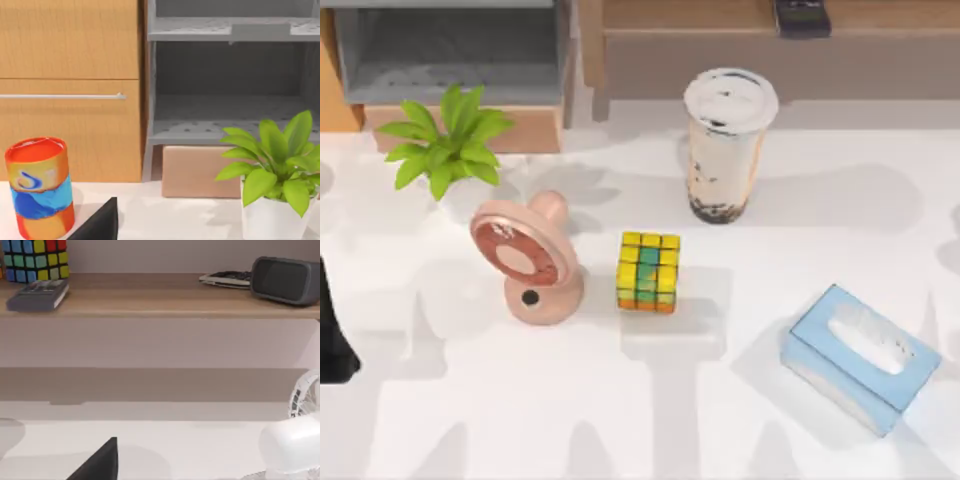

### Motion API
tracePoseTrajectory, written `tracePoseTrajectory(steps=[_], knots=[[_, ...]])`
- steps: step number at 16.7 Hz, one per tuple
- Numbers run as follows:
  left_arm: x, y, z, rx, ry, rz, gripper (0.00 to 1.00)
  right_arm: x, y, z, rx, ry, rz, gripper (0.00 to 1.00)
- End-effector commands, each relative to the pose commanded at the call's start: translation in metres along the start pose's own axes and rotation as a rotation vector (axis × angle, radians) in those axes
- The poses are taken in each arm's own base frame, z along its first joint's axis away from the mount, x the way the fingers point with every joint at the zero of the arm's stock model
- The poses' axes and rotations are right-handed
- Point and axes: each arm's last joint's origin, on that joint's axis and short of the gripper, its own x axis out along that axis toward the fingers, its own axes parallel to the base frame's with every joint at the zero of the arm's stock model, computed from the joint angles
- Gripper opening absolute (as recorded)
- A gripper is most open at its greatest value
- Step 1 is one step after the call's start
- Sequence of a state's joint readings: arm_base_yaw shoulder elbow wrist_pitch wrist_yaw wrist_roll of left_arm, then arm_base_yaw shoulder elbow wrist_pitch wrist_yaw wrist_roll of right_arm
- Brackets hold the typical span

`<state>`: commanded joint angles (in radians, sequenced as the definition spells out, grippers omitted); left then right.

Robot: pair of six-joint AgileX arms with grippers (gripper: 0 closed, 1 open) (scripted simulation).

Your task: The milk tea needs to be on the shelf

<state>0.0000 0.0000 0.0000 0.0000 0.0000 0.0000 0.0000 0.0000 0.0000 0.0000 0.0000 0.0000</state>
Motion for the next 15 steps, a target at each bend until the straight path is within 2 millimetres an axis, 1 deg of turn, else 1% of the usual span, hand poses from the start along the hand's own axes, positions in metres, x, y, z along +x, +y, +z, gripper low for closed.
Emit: tracePoseTrajectory(steps=[2, 4, 6, 8, 11, 13, 15], knots=[[0.0, 0.0, 0.0, 0.0, 0.0, 0.0, 1.0, 0.0, 0.0, 0.0, 0.0, 0.0, 0.0, 1.0], [0.0, 0.0, 0.0, 0.0, 0.0, 0.0, 1.0, 0.001, 0.001, 0.008, 0.005, -0.019, -0.001, 1.0], [0.0, 0.0, 0.0, 0.0, 0.0, 0.0, 1.0, 0.003, 0.003, 0.023, 0.017, -0.051, -0.002, 1.0], [0.0, 0.0, 0.0, 0.0, 0.0, 0.0, 1.0, 0.011, 0.007, 0.041, 0.035, -0.075, -0.002, 1.0], [0.0, 0.0, 0.0, 0.0, 0.0, 0.0, 1.0, 0.033, 0.018, 0.066, 0.068, -0.077, 0.003, 1.0], [0.0, 0.0, 0.0, 0.0, 0.0, 0.0, 1.0, 0.057, 0.032, 0.077, 0.088, -0.055, 0.006, 1.0], [0.0, 0.0, 0.0, 0.0, 0.0, 0.0, 1.0, 0.085, 0.052, 0.08, 0.101, -0.017, 0.008, 1.0]])
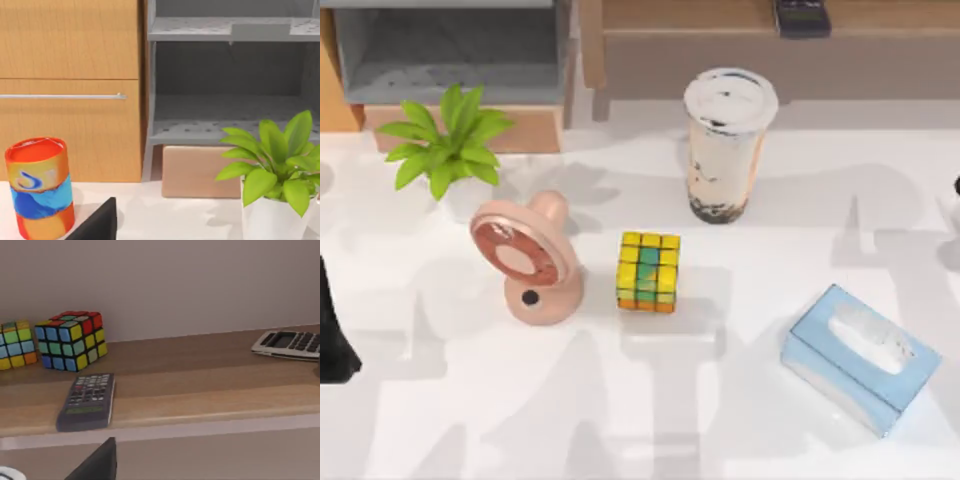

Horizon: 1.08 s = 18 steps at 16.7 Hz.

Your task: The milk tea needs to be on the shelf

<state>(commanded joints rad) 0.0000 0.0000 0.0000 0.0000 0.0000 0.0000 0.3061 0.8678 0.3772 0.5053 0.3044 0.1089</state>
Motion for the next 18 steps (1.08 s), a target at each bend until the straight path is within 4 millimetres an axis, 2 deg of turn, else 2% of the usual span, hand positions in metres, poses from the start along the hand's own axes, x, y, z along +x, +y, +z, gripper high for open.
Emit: tracePoseTrajectory(steps=[3, 5, 7, 10, 13, 15, 18], knots=[[0.0, 0.0, 0.0, 0.0, 0.0, 0.0, 1.0, 0.042, 0.042, -0.017, 0.003, 0.067, -0.004, 1.0], [0.0, 0.0, 0.0, 0.0, 0.0, 0.0, 1.0, 0.063, 0.075, -0.041, -0.008, 0.111, -0.009, 1.0], [0.0, 0.0, 0.0, 0.0, 0.0, 0.0, 1.0, 0.076, 0.108, -0.07, -0.028, 0.15, -0.016, 1.0], [0.0, 0.0, 0.0, 0.0, 0.0, 0.0, 1.0, 0.08, 0.149, -0.113, -0.065, 0.19, -0.025, 1.0], [0.0, 0.0, 0.0, 0.0, 0.0, 0.0, 1.0, 0.075, 0.176, -0.145, -0.097, 0.21, -0.032, 1.0], [0.0, 0.0, 0.0, 0.0, 0.0, 0.0, 1.0, 0.072, 0.185, -0.155, -0.109, 0.214, -0.035, 1.0], [0.0, 0.0, 0.0, 0.0, 0.0, 0.0, 1.0, 0.071, 0.186, -0.157, -0.111, 0.215, -0.036, 1.0]])
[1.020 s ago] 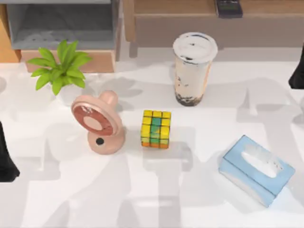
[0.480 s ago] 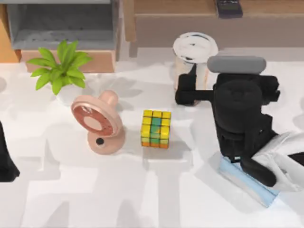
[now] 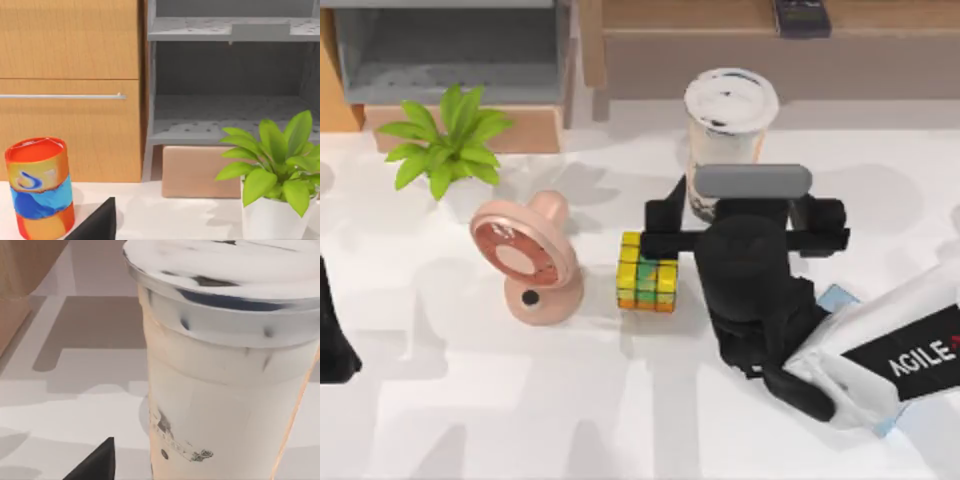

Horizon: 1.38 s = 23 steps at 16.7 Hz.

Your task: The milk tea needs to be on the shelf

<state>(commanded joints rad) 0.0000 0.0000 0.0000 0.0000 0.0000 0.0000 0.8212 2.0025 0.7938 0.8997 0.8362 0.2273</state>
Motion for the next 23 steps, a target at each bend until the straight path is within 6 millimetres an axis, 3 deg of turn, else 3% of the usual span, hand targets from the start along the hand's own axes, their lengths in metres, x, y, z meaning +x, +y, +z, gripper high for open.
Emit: tracePoseTrajectory(steps=[5, 12, 17, 23], knots=[[0.0, 0.0, 0.0, 0.0, 0.0, 0.0, 1.0, 0.011, 0.0, 0.001, 0.0, 0.001, 0.0, 1.0], [0.0, 0.0, 0.0, 0.0, 0.0, 0.0, 1.0, 0.074, 0.001, 0.0, 0.0, 0.0, 0.0, 1.0], [0.0, 0.0, 0.0, 0.0, 0.0, 0.0, 1.0, 0.08, 0.0, 0.0, 0.0, 0.0, 0.0, 1.0], [0.0, 0.0, 0.0, 0.0, 0.0, 0.0, 1.0, 0.08, 0.0, 0.0, 0.0, 0.0, 0.0, 0.55]])
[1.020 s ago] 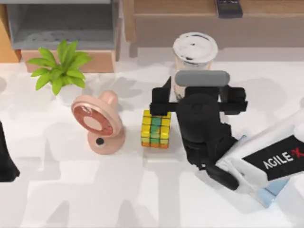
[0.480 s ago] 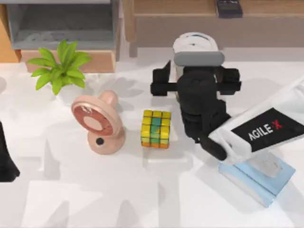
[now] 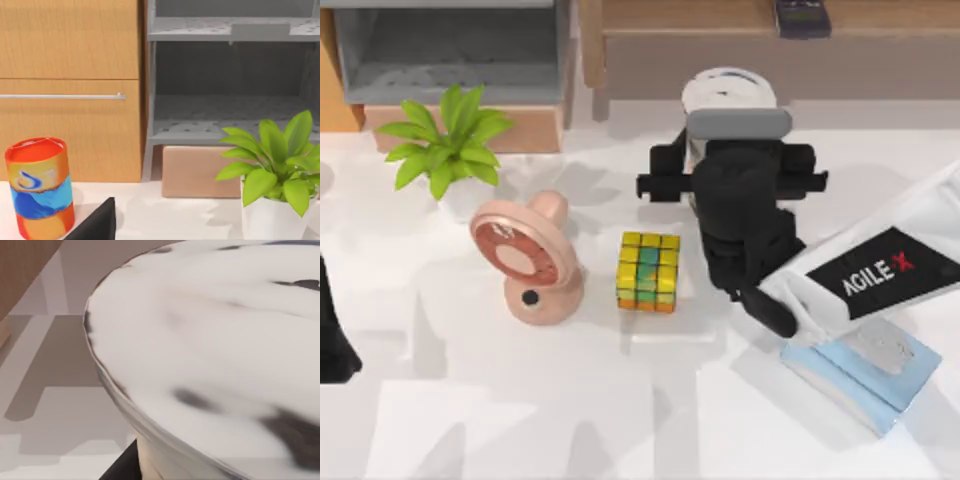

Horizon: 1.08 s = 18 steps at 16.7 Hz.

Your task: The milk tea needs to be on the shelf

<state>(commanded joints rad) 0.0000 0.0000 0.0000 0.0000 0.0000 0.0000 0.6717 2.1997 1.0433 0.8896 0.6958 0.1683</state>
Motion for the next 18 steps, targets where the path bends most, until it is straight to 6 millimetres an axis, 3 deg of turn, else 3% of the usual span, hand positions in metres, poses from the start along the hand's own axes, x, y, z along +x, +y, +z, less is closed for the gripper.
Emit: tracePoseTrajectory(steps=[7, 18], knots=[[0.0, 0.0, 0.0, 0.0, 0.0, 0.0, 1.0, 0.0, 0.0, 0.0, 0.0, 0.0, 0.0, 0.02], [0.0, 0.0, 0.0, 0.0, 0.0, 0.0, 1.0, -0.0014, 0.0008, 0.0035, 0.002, -0.001, 0.002, 0.0]])
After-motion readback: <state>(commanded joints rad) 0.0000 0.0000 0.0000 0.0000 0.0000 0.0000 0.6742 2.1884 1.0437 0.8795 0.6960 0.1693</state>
